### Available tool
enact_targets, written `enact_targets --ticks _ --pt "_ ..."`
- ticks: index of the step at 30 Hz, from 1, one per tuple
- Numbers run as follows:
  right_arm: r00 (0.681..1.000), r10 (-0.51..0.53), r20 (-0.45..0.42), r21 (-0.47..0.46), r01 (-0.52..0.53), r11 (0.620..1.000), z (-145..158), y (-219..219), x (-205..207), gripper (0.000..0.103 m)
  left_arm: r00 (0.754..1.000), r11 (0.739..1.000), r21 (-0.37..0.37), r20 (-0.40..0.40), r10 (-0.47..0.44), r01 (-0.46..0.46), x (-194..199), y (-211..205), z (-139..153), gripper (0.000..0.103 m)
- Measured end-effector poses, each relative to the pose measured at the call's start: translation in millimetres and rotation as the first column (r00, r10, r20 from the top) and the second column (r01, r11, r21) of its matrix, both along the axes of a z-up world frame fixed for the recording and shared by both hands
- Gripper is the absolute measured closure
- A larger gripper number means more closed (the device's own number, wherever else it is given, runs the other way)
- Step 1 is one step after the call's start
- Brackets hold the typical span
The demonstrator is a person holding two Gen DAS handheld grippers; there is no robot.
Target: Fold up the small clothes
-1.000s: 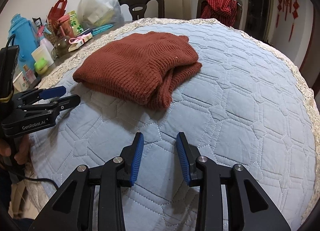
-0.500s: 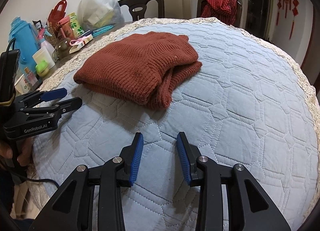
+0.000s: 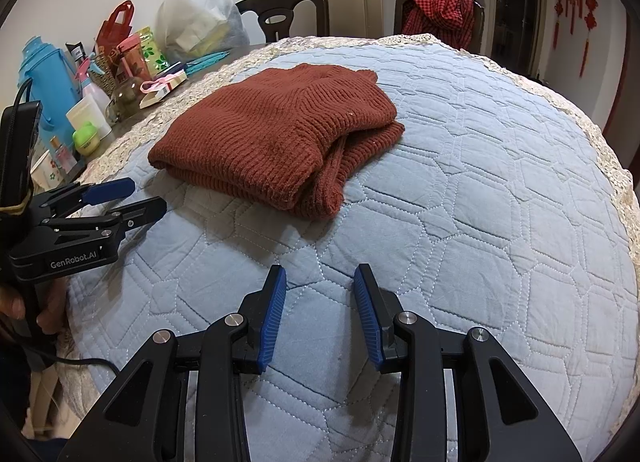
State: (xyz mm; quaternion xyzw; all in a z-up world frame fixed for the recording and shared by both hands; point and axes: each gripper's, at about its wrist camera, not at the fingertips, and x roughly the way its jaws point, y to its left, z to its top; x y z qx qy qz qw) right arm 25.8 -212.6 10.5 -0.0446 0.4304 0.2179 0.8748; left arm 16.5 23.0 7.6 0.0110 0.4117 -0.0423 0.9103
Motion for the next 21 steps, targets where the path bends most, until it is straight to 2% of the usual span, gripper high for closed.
enact_targets --ticks 21 --pt "1.0 0.003 -0.002 0.004 -0.003 1.0 0.3 1.1 -0.6 0.063 1.0 1.0 -0.005 -0.002 0.001 -0.001 0.0 2.2 -1.3 0.031"
